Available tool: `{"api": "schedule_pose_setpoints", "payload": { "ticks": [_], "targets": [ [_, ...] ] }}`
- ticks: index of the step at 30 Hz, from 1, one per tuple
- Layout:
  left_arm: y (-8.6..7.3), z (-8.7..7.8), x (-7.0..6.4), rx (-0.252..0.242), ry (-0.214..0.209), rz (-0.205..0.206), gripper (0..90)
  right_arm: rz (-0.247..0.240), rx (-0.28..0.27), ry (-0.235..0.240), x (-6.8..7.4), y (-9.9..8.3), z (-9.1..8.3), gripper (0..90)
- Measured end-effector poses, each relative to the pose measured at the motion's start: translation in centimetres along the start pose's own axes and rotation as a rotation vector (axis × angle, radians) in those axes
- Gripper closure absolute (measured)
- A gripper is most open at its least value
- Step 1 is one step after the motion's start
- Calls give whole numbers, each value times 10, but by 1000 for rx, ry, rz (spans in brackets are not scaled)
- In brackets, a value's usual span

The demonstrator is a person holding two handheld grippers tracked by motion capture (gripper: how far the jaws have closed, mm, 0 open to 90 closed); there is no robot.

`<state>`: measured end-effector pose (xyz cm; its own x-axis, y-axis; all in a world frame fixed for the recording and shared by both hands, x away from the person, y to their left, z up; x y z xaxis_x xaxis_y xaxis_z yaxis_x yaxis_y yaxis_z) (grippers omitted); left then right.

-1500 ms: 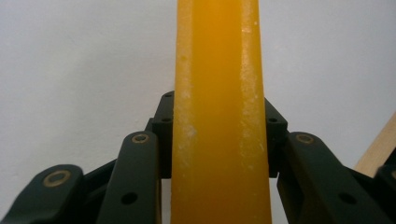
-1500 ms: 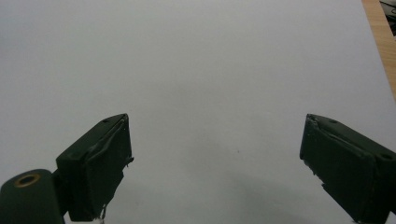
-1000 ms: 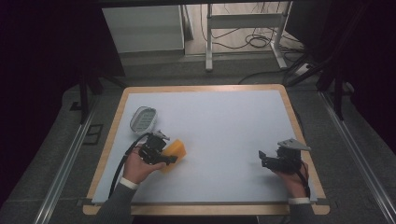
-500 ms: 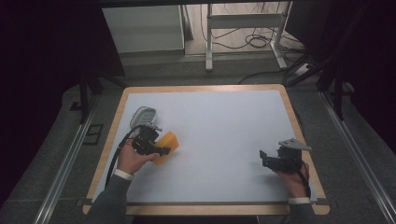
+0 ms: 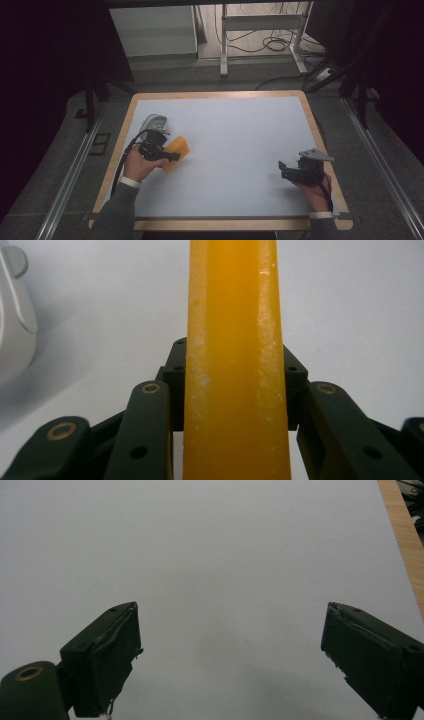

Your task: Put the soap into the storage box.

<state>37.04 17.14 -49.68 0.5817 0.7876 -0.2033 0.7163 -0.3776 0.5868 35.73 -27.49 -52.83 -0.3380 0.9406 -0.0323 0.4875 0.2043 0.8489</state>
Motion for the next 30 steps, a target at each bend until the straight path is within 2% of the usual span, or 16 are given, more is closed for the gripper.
{"api": "schedule_pose_setpoints", "payload": {
  "ticks": [10, 14, 15, 22, 30],
  "targets": [
    [3, -4, 9, -11, 13, -15, 610, 5, 0, -3, -1, 0, 0, 89],
    [7, -7, 13, -31, 11, -28, 610, 11, 1, -4, -1, 0, -1, 89],
    [10, -10, 16, -38, 26, -30, 610, 11, -2, -7, -2, 0, -1, 89],
    [15, -15, 22, -46, 38, -38, 609, 13, -6, -7, -3, 0, -1, 89],
    [20, -20, 32, -66, 53, -67, 609, 20, -8, -11, -3, 1, -2, 89]
  ]
}}
Point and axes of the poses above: each handheld gripper's, and its own axes: z roughly forward along the jaws, y roughly out of its top, x roughly to its left, the point moved 4 cm from there along z, roughly forward along the jaws, and after that the axes turned 4 degrees about -x, right-handed, at the moved point
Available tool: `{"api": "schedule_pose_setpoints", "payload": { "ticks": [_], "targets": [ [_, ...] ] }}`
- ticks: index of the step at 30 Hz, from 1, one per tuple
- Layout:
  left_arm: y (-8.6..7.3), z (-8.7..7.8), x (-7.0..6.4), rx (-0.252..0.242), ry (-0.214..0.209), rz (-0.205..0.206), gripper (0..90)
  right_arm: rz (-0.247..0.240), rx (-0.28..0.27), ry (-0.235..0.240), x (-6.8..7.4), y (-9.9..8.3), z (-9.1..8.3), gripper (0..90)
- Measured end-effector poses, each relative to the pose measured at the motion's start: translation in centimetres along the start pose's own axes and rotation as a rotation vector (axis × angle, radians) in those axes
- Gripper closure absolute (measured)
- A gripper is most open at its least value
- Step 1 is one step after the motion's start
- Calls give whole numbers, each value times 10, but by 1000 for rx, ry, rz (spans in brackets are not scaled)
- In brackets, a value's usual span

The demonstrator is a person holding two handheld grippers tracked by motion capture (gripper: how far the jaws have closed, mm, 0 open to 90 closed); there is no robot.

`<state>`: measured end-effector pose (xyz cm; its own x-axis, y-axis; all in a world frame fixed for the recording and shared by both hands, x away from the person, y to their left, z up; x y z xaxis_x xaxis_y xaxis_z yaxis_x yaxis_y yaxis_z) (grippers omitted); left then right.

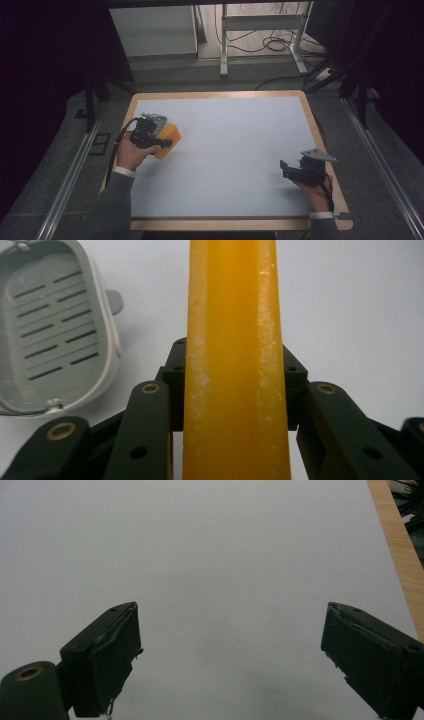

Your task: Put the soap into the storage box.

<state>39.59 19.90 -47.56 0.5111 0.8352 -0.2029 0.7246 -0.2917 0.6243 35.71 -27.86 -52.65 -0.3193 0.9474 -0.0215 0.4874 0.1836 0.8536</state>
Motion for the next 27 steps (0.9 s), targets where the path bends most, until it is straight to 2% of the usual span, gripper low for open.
{"api": "schedule_pose_setpoints", "payload": {
  "ticks": [1, 6, 13, 17, 20, 27],
  "targets": [
    [1, 0, 3, -9, 3, -15, 610, 0, 0, 0, 0, 0, 0, 89],
    [4, -1, 10, -6, 15, -25, 610, 0, 1, -1, 0, 0, 0, 89],
    [14, -5, 18, -27, 24, -43, 609, -5, -3, -1, 1, 0, 0, 89],
    [20, -3, 25, -32, 62, -58, 610, 1, -2, -2, 0, 0, 0, 89],
    [22, -2, 28, -37, 59, -71, 610, 1, -2, -4, -1, 0, 0, 89],
    [28, 2, 40, -32, 83, -100, 610, -5, -1, -14, 0, -1, 1, 89]
  ]
}}
Point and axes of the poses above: each handheld gripper's, and its own axes: z roughly forward along the jaws, y roughly out of its top, x roughly to its left, the point moved 4 cm from there along z, roughly forward along the jaws, and after that the axes turned 4 degrees about -x, right-handed, at the moved point
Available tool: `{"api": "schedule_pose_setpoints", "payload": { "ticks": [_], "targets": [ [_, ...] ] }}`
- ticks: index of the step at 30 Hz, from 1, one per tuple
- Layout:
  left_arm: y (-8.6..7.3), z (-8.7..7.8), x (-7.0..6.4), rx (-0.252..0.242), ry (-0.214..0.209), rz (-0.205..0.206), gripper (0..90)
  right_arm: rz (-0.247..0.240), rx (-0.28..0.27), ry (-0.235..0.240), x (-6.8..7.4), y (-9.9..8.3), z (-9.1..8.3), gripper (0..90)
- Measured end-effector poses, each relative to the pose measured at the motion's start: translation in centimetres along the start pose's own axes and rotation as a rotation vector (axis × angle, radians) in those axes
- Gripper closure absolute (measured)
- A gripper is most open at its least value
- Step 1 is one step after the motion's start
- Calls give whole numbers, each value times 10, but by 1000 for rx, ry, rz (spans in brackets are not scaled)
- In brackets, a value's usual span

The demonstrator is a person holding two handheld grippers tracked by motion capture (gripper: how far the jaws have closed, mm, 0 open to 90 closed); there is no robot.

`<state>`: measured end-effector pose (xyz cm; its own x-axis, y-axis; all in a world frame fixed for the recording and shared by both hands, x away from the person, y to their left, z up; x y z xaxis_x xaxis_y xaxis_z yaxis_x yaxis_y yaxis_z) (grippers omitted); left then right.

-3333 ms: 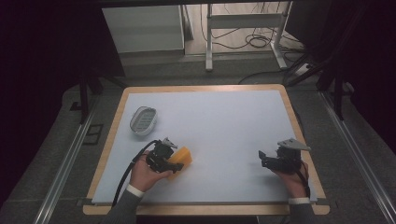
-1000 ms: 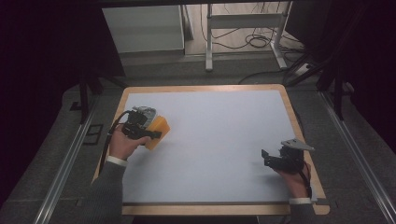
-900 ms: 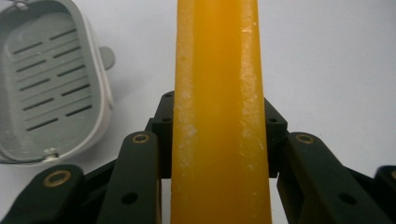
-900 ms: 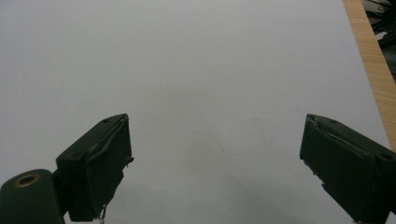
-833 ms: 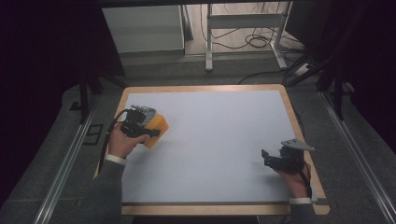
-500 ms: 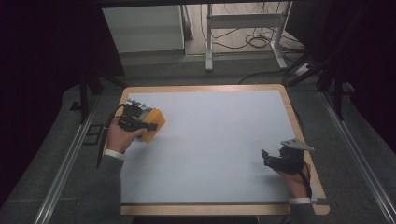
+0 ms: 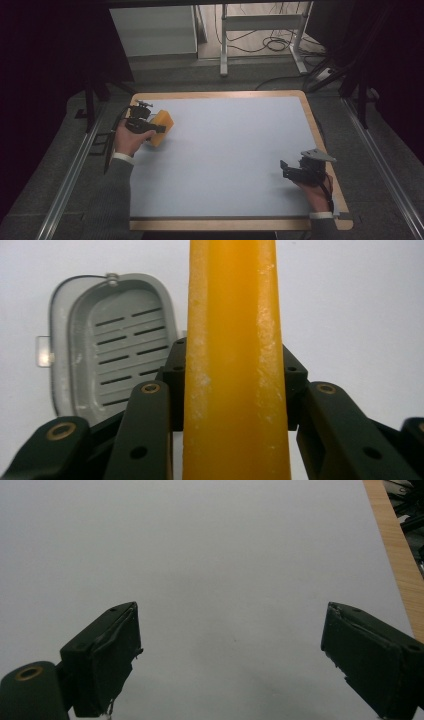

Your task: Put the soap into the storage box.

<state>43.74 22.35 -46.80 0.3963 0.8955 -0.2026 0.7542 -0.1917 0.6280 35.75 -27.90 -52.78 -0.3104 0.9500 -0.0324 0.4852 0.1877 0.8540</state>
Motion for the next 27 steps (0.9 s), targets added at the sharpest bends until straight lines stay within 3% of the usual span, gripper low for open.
{"api": "schedule_pose_setpoints", "payload": {
  "ticks": [7, 27],
  "targets": [
    [7, 3, 7, -22, 3, -29, 609, 1, 1, -2, -2, 0, 0, 89],
    [13, 16, 31, -19, 35, -96, 609, 8, -2, -11, -3, -1, 0, 89]
  ]
}}
Point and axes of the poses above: each handheld gripper's, and its own axes: z roughly forward along the jaws, y roughly out of its top, x roughly to its left, the point moved 4 cm from there along z, roughly forward along the jaws, and after that the axes turned 4 degrees about -x, right-handed, at the moved point
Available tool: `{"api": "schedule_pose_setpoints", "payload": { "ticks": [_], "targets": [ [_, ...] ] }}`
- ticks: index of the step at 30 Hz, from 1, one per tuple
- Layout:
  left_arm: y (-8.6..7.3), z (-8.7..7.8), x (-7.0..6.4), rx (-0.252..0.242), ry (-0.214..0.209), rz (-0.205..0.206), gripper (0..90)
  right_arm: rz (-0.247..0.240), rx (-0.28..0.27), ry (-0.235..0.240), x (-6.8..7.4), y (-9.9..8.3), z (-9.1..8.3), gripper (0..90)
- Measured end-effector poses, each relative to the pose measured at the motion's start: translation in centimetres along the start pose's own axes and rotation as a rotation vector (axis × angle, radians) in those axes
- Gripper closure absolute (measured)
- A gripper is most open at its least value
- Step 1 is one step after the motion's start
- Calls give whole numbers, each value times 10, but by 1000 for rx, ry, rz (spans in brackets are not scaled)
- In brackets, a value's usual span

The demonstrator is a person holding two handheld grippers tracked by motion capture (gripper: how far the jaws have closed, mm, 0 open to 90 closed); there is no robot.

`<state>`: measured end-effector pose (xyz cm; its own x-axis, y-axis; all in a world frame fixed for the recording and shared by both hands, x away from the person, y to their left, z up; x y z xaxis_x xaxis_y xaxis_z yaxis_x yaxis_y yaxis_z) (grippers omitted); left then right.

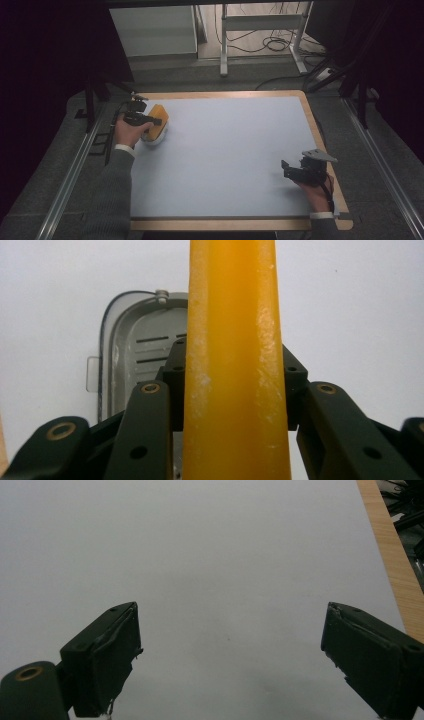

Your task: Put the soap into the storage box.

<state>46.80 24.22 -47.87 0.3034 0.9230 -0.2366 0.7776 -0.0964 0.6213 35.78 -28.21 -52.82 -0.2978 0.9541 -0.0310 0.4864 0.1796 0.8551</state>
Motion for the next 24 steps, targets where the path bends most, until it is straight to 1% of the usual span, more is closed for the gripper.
{"api": "schedule_pose_setpoints", "payload": {
  "ticks": [6, 9, 16, 24],
  "targets": [
    [0, 5, 5, 7, 17, -14, 609, 2, -7, -7, -1, 0, -1, 89],
    [1, 8, 8, 12, 18, -27, 609, 0, -4, -10, -1, -1, 0, 89],
    [0, 7, 14, 7, 29, -40, 609, 3, -7, -15, -2, -1, 0, 89],
    [-7, 8, 19, 4, 41, -64, 609, 5, -7, -18, -3, -1, -1, 89]
  ]
}}
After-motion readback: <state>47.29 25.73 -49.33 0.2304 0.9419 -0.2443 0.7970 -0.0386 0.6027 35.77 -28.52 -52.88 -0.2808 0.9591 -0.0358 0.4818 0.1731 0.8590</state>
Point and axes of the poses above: each handheld gripper's, and its own axes: z roughly forward along the jaws, y roughly out of its top, x roughly to its left, the point moved 4 cm from there along z, roughly forward along the jaws, and after that the axes turned 4 degrees about -x, right-handed, at the moved point
